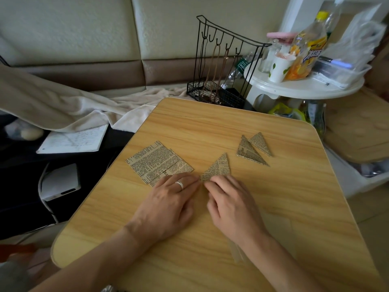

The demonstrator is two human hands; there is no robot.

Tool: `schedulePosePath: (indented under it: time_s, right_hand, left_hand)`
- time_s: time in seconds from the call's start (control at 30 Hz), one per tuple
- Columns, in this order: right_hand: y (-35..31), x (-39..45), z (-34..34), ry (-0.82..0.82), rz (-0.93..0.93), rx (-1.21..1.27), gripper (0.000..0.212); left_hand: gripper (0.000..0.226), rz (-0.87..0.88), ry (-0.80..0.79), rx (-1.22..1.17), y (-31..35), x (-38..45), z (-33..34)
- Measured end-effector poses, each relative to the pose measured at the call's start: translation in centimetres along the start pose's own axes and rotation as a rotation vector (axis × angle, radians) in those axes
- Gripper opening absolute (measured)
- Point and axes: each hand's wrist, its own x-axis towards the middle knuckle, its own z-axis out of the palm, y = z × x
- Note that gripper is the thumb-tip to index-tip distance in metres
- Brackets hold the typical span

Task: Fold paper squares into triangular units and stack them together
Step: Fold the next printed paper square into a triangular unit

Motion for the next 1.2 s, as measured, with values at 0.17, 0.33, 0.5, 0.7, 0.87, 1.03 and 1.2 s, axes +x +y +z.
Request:
schedulePosePath:
  time_s: [0.17,0.33,0.5,0.7,0.87,1.03,1.2]
  right_hand:
    - [0.6,-0.1,-0.8,-0.008,0.017,-0.04,0.036]
    - [2.0,-0.9,-1.5,0.0,0.094,-0.102,0.029]
    - [1.6,-0.7,-1.1,0.024,0.139,-0.129,0.027]
    - [-0.1,0.4,0.1,0.002,-0.033,0.006,0.031]
    - [1.3,-0.3,-0.3,0.031,0.01,-0.045,0.033]
    - [2.6,-1.6,-0.9,0.039,0.074,-0.123,0.032]
    - [3.0,-2.0,-1.4,0.009,0.18,-0.198,0.03]
  left_hand:
    - [0.048,-0.021,0.009,-0.004,0.0,0.0,0.0]
    - [0.048,-0.02,0.023,-0.008,-0.1,0.1,0.2]
    - [0.047,-0.028,0.041,-0.05,-0.2,-0.1,0.5]
    - [0.049,-0.044,0.043,-0.084,-0.1,-0.2,0.4]
    - [0.048,-0.062,0.033,-0.088,-0.1,0.0,0.3]
    - [0.049,-0.059,0.024,-0.063,0.1,0.1,0.1]
    - [0.049,-0.052,0.026,-0.052,0.2,0.2,0.0]
